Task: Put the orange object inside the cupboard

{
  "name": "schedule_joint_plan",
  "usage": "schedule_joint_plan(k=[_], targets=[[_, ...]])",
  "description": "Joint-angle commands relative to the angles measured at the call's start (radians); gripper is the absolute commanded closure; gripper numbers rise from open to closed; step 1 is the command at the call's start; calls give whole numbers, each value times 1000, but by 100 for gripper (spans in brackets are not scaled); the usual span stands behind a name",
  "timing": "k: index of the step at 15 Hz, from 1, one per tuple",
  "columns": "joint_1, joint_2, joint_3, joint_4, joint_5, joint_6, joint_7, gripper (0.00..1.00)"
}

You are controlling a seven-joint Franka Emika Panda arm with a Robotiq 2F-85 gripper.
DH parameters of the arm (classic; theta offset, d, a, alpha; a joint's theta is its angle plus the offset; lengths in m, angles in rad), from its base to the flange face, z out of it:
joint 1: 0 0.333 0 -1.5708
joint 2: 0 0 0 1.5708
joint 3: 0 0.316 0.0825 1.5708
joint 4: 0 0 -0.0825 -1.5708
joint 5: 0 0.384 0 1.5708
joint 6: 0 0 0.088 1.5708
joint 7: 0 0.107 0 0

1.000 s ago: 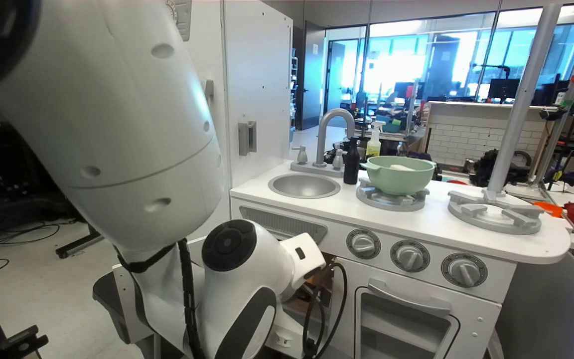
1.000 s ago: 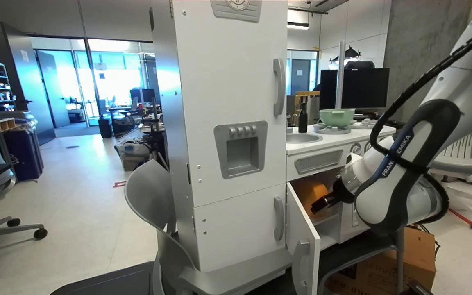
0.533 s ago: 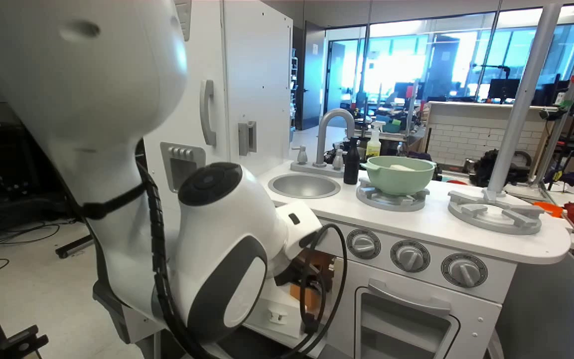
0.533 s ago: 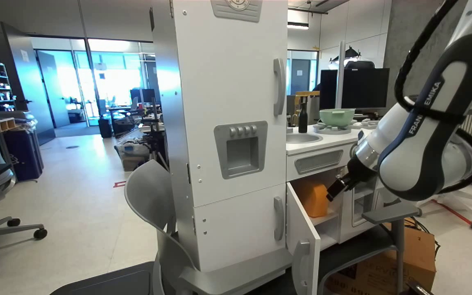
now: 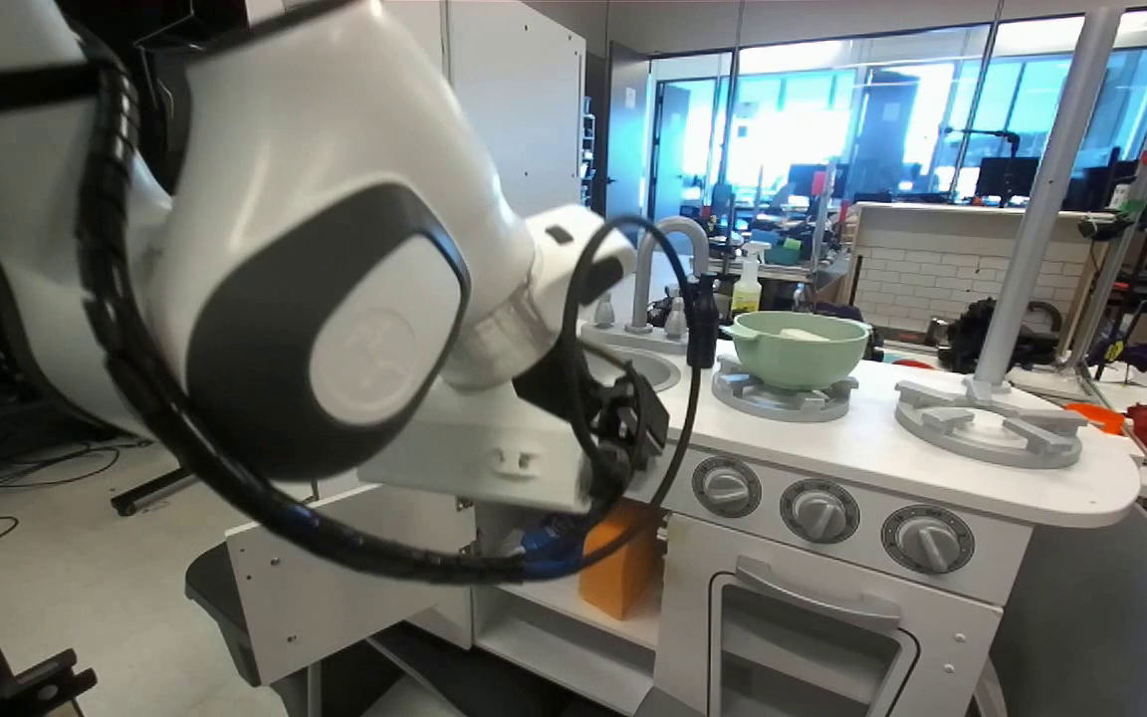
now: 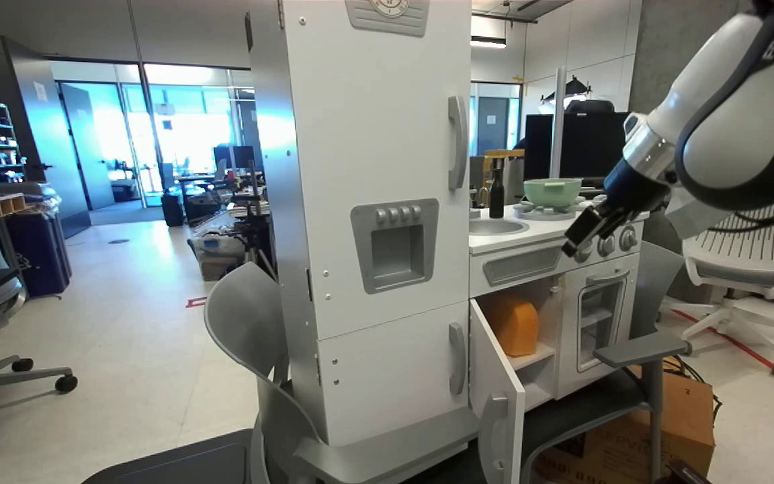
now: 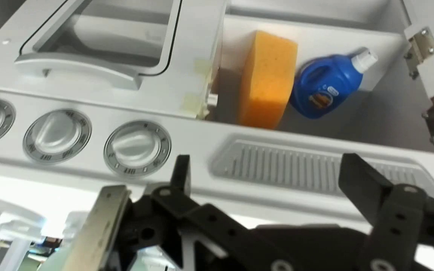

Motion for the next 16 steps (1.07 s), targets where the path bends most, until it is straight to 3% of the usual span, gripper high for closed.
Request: schedule_joint_plan(k=[1,5,8,10,11,16], targets=[[-55,-223,64,-73,-11,-92,62,0],[-155,-338,214,55,27,-321,152,0],[-201,-324,314,244,201,-564,61,0],[-188,-297,296,390,236,-730,65,0],[-76,-281,176,454,253,-796,72,0],[7,-130,51,758,218,-1052,108,0]])
